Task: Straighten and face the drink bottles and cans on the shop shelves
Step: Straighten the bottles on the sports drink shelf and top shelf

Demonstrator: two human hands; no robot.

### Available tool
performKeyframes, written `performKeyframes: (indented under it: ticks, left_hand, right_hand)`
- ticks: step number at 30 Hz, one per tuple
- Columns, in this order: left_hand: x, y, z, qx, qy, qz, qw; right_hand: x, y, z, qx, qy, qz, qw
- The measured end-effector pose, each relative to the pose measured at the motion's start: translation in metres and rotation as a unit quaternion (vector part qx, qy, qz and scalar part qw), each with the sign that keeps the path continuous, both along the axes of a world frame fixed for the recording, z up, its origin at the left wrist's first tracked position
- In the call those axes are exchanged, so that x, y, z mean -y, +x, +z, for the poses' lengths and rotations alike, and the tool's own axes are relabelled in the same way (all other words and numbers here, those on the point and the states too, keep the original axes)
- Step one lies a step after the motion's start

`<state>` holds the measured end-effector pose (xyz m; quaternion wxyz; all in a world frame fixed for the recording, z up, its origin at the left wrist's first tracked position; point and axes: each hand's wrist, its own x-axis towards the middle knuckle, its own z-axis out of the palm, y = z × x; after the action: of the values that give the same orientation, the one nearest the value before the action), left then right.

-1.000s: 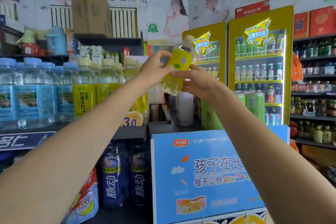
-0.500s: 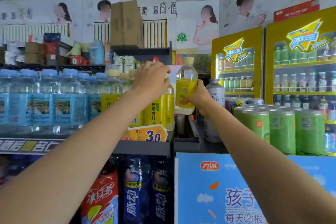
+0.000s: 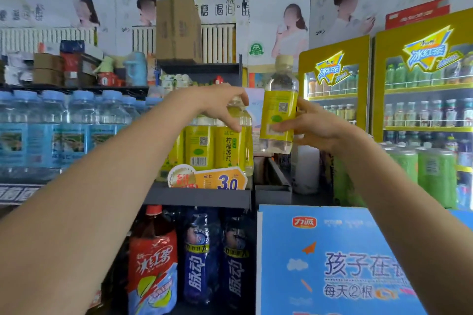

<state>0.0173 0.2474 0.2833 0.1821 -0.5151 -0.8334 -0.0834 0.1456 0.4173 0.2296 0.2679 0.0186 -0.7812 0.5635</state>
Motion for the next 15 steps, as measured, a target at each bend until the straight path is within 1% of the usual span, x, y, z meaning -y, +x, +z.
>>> performKeyframes:
  ticks: [4, 8, 12, 15]
  left_hand:
    - [-0.009, -0.012, -0.004, -0.036, 0.019, -0.016, 0.999]
    - [-0.016, -0.016, -0.005, -0.065, 0.009, -0.012, 0.998]
    - [-0.019, -0.016, -0.004, -0.074, -0.008, -0.003, 0.997]
    - [-0.019, -0.018, -0.004, -0.066, -0.02, -0.004, 0.998]
  right_hand:
    - [0.007, 0.0, -0.004, 0.003, -0.008, 0.03, 1.0]
    - [0.006, -0.015, -0.012, 0.025, -0.03, 0.064, 0.997]
    - [-0.006, -0.029, -0.02, 0.064, -0.034, 0.124, 0.99]
    - [-0.022, -0.037, -0.027, 0.081, -0.055, 0.154, 0.983]
